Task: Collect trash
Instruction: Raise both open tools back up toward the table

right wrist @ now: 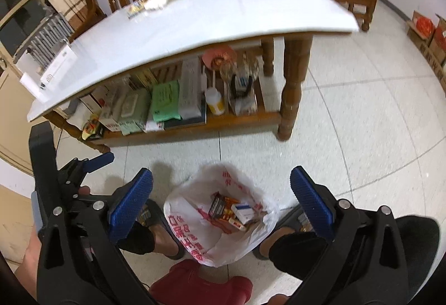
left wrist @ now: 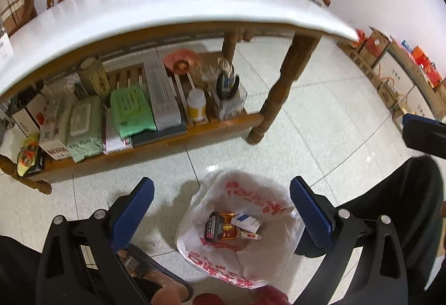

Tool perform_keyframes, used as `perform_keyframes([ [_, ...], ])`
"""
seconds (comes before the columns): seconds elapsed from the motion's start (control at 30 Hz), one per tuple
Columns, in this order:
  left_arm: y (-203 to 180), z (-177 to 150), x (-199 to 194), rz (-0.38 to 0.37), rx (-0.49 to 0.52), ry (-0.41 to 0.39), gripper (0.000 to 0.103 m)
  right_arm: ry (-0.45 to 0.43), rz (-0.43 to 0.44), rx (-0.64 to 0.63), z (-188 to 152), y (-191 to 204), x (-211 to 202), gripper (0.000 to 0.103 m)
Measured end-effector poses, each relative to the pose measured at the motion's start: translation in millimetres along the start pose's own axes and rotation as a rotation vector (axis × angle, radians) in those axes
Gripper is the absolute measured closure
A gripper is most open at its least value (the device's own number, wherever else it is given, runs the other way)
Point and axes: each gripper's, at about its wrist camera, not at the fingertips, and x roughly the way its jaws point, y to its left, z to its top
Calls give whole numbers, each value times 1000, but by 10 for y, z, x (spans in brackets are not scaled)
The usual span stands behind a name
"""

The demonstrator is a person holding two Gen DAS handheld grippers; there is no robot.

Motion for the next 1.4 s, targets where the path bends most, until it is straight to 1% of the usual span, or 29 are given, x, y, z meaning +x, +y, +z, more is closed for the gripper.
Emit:
perform_keyframes([
  [0.1, 27, 150, -253, -5, -8, -50, 8, -45, -18, -23, 150, 18, -155, 7],
  [0.33, 109, 513, -652, 7, -2, -134, 8, -130, -59, -44, 514, -25, -431, 7],
  [0.5, 176, 782, -819, 29, -1, -178, 8, -180, -79, -76, 775, -1, -611, 7],
  [0.73, 281, 1219, -1012, 29, -16, -243, 8, -220, -68, -86, 1131, -18, -790, 7],
  [0.87, 302, 1442, -1017, 29, -7, -260, 8, -231, -71, -105, 1357, 15, -824, 7],
  [1.03, 348, 1718, -906, 28, -10, -246, 8, -241, -74, -112, 1742, 13, -825, 7],
  [1.1, 366, 1836, -845, 35, -10, -244, 8, -236, -71, -113, 1914, 13, -779, 7],
  [1.27, 464, 2058, -702, 45, -36, -236, 8, -236, -96, -128, 2253, 61, -651, 7],
  [1.4, 504, 2243, -612, 52, -36, -239, 8, -239, -92, -130, 2481, 111, -548, 7],
])
